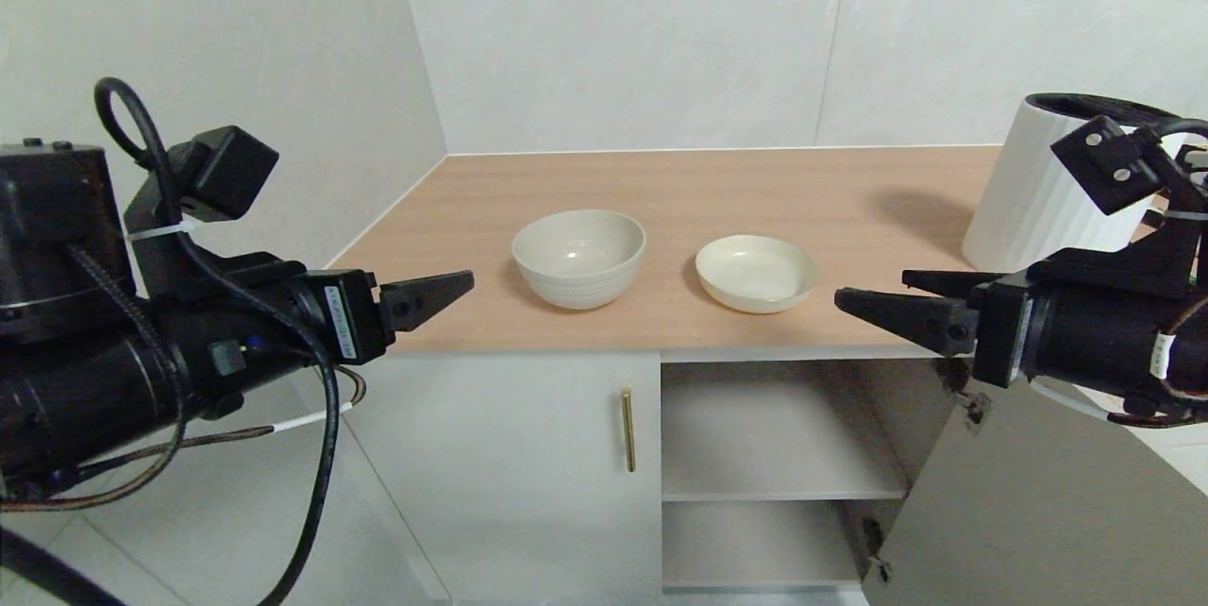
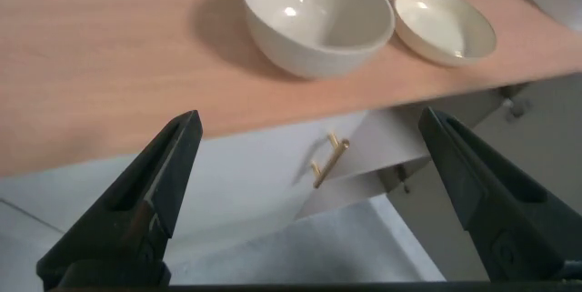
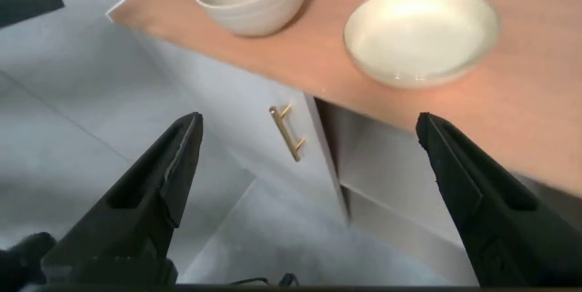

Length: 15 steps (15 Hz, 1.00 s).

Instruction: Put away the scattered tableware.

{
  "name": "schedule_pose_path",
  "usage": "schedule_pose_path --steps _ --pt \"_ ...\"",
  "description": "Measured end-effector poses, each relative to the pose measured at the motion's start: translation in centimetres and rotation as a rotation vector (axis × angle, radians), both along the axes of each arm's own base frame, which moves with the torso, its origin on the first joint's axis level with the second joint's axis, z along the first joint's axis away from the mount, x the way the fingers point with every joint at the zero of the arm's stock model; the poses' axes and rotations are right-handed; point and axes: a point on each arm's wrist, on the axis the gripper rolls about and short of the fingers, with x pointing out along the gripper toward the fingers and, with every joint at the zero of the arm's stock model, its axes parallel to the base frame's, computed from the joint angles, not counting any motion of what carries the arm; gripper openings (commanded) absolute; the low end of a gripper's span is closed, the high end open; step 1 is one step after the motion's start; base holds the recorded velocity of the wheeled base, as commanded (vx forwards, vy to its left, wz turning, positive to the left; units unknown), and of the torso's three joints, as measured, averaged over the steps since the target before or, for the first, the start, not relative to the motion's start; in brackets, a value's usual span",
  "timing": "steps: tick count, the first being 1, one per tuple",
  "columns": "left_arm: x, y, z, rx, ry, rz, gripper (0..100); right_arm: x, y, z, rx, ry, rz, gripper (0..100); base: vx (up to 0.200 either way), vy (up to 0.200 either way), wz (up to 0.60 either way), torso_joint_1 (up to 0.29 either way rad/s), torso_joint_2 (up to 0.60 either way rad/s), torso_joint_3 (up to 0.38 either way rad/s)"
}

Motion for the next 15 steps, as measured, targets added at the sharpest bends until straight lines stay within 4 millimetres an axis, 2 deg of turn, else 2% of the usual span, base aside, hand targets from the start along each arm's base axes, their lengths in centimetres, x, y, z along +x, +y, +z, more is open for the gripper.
schedule_pose_path --steps 4,8,11,13,15 --pt "1.8 -0.4 1.0 -0.065 0.014 0.028 100 1.9 0.3 -0.3 -0.024 -0.044 -0.014 100 0.0 0.0 0.0 0.009 -0.02 -0.01" --pt "4.0 -0.8 2.4 -0.027 0.159 0.064 100 6.1 1.2 1.2 -0.043 0.019 -0.134 100 0.0 0.0 0.0 0.0 0.0 0.0" --pt "5.5 -0.9 3.9 -0.05 0.292 0.146 100 8.8 1.4 1.2 -0.019 0.079 -0.287 100 0.0 0.0 0.0 0.0 0.0 0.0" --pt "7.4 -1.6 3.9 -0.074 0.293 0.235 100 10.0 1.7 0.6 -0.034 0.088 -0.359 100 0.0 0.0 0.0 0.0 0.0 0.0" --pt "9.6 -2.9 3.1 -0.048 0.243 0.381 100 10.6 1.9 0.1 -0.04 0.096 -0.372 100 0.0 0.0 0.0 0.0 0.0 0.0"
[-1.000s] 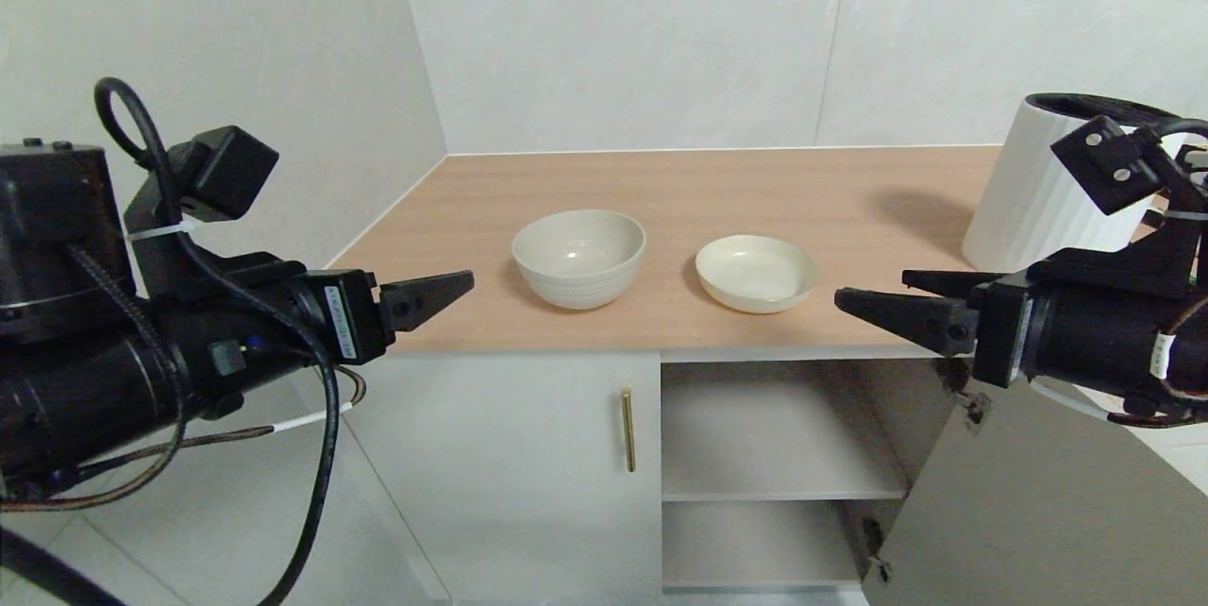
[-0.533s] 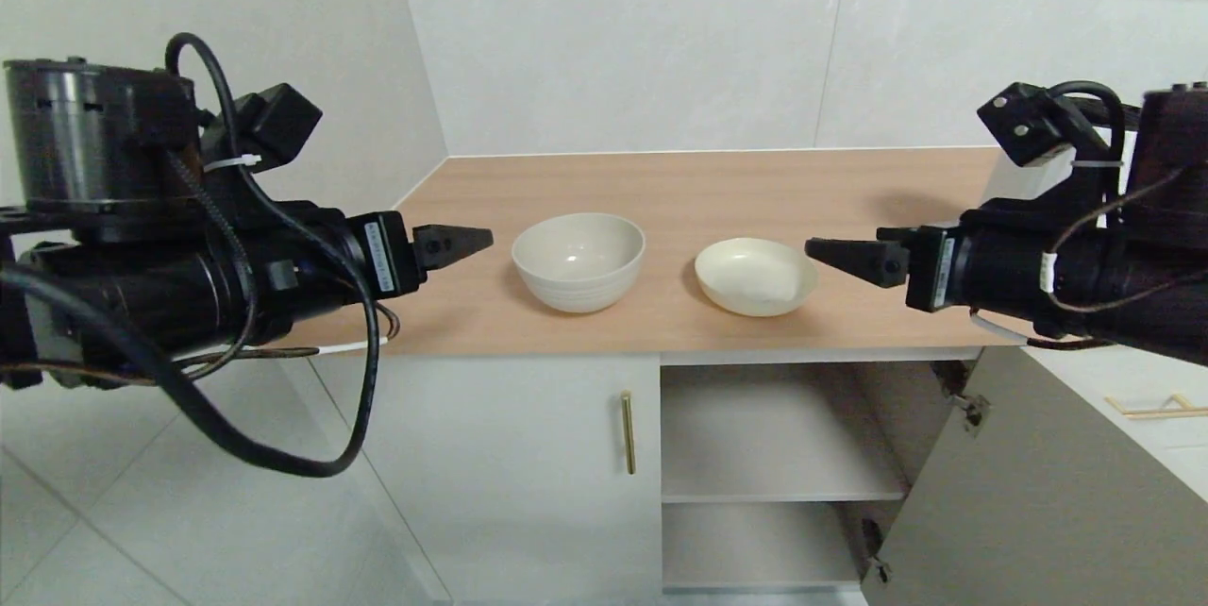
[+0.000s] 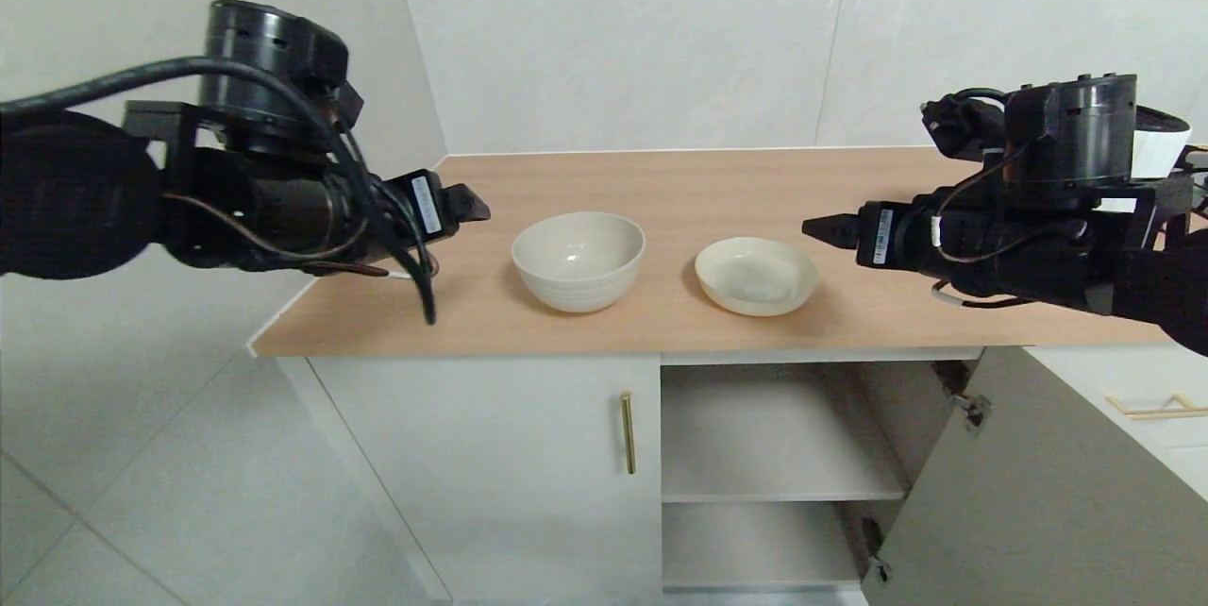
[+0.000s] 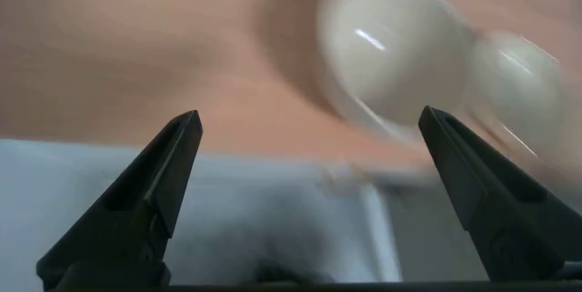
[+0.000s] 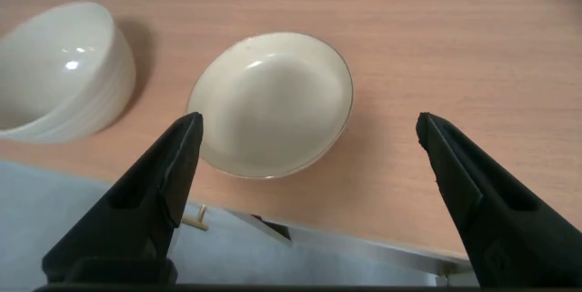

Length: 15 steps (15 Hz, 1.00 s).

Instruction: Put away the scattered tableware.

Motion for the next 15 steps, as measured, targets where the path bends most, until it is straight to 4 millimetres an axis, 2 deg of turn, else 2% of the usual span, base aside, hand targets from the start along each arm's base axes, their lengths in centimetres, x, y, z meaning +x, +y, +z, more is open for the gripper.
schedule_pose_path --steps 4,8,9,15 --pt "3.6 -3.3 -2.5 -0.012 -0.06 0.054 100 0.4 0.2 -0.5 -0.006 0.013 0.001 100 0.0 0.0 0.0 0.0 0.0 0.0" --pt "5.3 -4.5 -4.8 0.009 -0.018 0.043 100 0.4 0.3 -0.7 -0.008 0.018 0.003 100 0.0 0.0 0.0 0.0 0.0 0.0" --pt "5.5 -4.6 -5.3 0.015 -0.008 0.042 0 0.3 0.3 -0.7 -0.008 0.017 0.004 100 0.0 0.0 0.0 0.0 0.0 0.0" --pt "5.9 -4.9 -6.2 0.015 0.02 0.02 0 0.4 0.3 -0.7 -0.01 0.018 0.004 100 0.0 0.0 0.0 0.0 0.0 0.0"
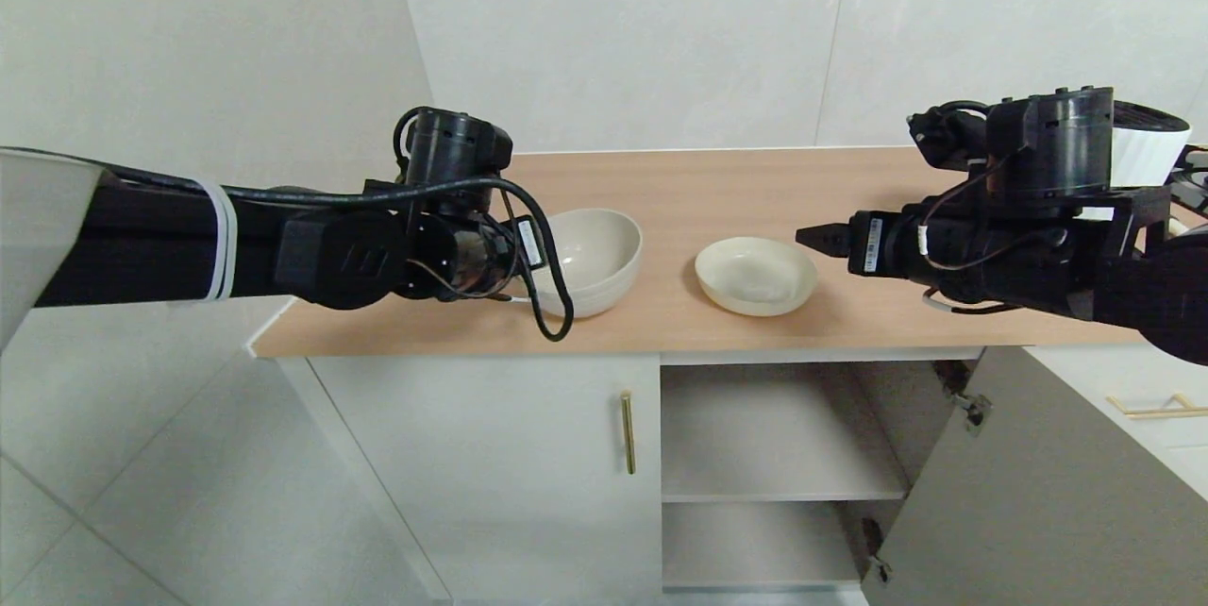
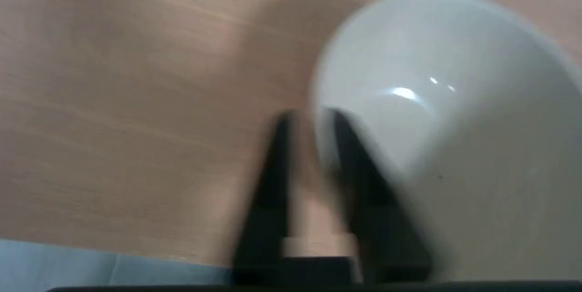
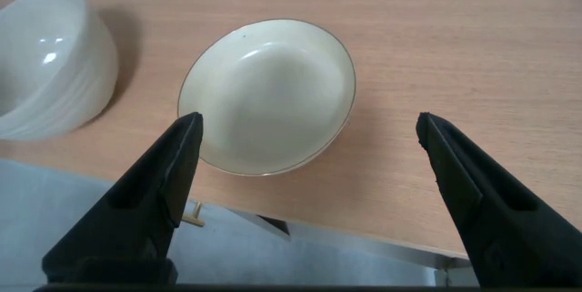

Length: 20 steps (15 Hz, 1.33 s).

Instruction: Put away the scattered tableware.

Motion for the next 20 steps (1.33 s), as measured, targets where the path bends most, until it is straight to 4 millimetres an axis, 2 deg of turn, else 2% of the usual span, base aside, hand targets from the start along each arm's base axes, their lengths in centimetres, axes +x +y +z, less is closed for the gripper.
schedule_pose_path --steps 2,5,8,11,16,17,20 --pt "-0.1 0.0 0.1 -0.002 -0.001 0.001 0 0.0 0.0 0.0 -0.001 0.0 0.0 100 0.0 0.0 0.0 0.0 0.0 0.0" --pt "-1.1 0.5 1.2 -0.012 -0.02 0.002 0 0.3 0.1 -0.2 -0.005 0.008 -0.001 100 0.0 0.0 0.0 0.0 0.0 0.0" --pt "-4.1 1.3 2.9 -0.034 -0.036 -0.046 0 1.6 0.5 -1.2 -0.027 0.028 -0.036 100 0.0 0.0 0.0 0.0 0.0 0.0" --pt "-7.6 2.2 4.4 -0.076 -0.042 -0.168 0 3.8 1.2 -3.0 -0.066 0.054 -0.111 100 0.0 0.0 0.0 0.0 0.0 0.0" --pt "-9.7 3.0 5.8 -0.089 -0.081 -0.184 0 6.5 1.8 -5.6 -0.078 0.094 -0.168 100 0.0 0.0 0.0 0.0 0.0 0.0" --pt "-9.9 3.1 6.0 -0.091 -0.085 -0.185 0 6.7 1.8 -5.8 -0.074 0.099 -0.172 0 0.0 0.0 0.0 0.0 0.0 0.0" --pt "-10.3 3.3 6.4 -0.095 -0.097 -0.185 0 7.0 2.0 -6.1 -0.052 0.105 -0.176 0 0.0 0.0 0.0 0.0 0.0 0.0"
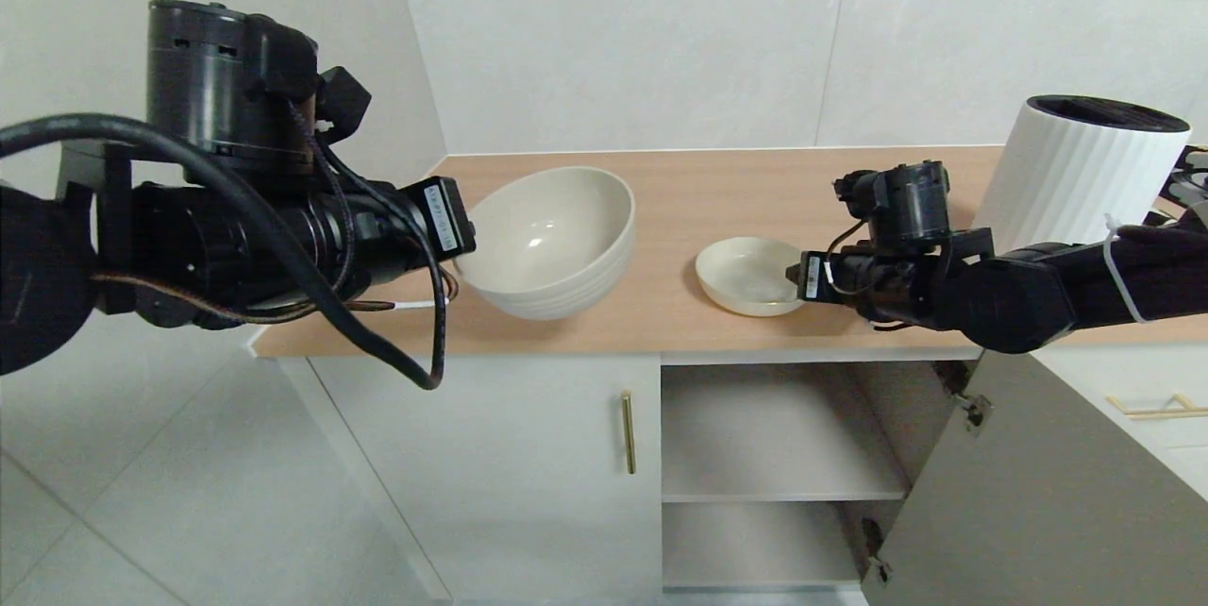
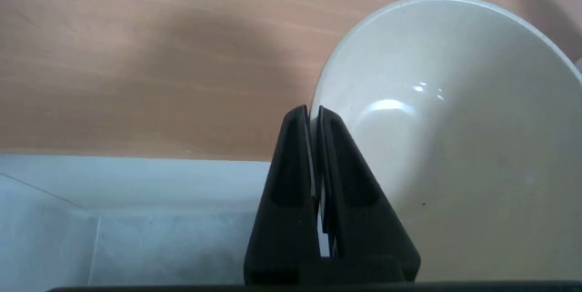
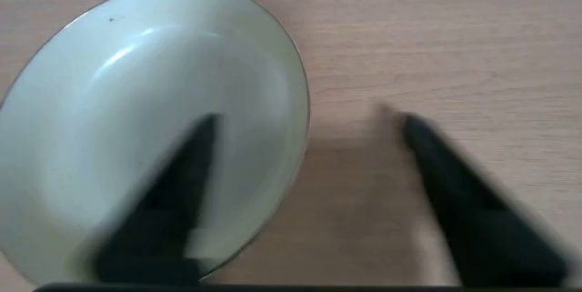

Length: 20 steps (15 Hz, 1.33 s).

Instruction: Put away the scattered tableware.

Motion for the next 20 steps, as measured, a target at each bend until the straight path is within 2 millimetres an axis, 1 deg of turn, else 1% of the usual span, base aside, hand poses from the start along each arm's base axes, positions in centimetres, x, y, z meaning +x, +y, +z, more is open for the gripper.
schedule_pose_path --steps 4,6,8,11,13,16,18,20 --pt "-0.3 -0.1 0.0 0.002 0.0 -0.019 0 0.0 0.0 0.1 0.021 0.001 -0.001 0 0.0 0.0 0.0 0.0 0.0 0.0" --pt "-0.8 -0.2 0.1 0.015 -0.005 -0.037 0 -0.3 -0.1 0.8 0.064 -0.004 -0.008 0 0.0 0.0 0.0 0.0 0.0 0.0" --pt "-1.3 0.0 0.0 0.034 -0.006 -0.05 0 -1.3 -0.5 2.0 0.106 -0.007 0.002 0 0.0 0.0 0.0 0.0 0.0 0.0" --pt "-2.2 0.5 -0.4 0.04 0.003 -0.054 0 -4.3 -1.6 4.0 0.169 0.015 0.059 0 0.0 0.0 0.0 0.0 0.0 0.0" --pt "-2.9 0.8 -0.8 0.046 0.016 -0.053 0 -6.7 -2.4 4.6 0.192 0.033 0.112 0 0.0 0.0 0.0 0.0 0.0 0.0" --pt "-3.6 1.2 -1.4 0.053 0.031 -0.05 0 -10.1 -3.7 3.7 0.183 0.083 0.134 0 0.0 0.0 0.0 0.0 0.0 0.0" --pt "-3.9 1.4 -1.9 0.06 0.046 -0.049 0 -11.8 -4.3 3.0 0.173 0.11 0.143 0 0.0 0.0 0.0 0.0 0.0 0.0" --pt "-4.2 1.5 -3.1 0.072 0.086 -0.047 0 -13.3 -4.5 2.2 0.164 0.136 0.158 0 0.0 0.0 0.0 0.0 0.0 0.0"
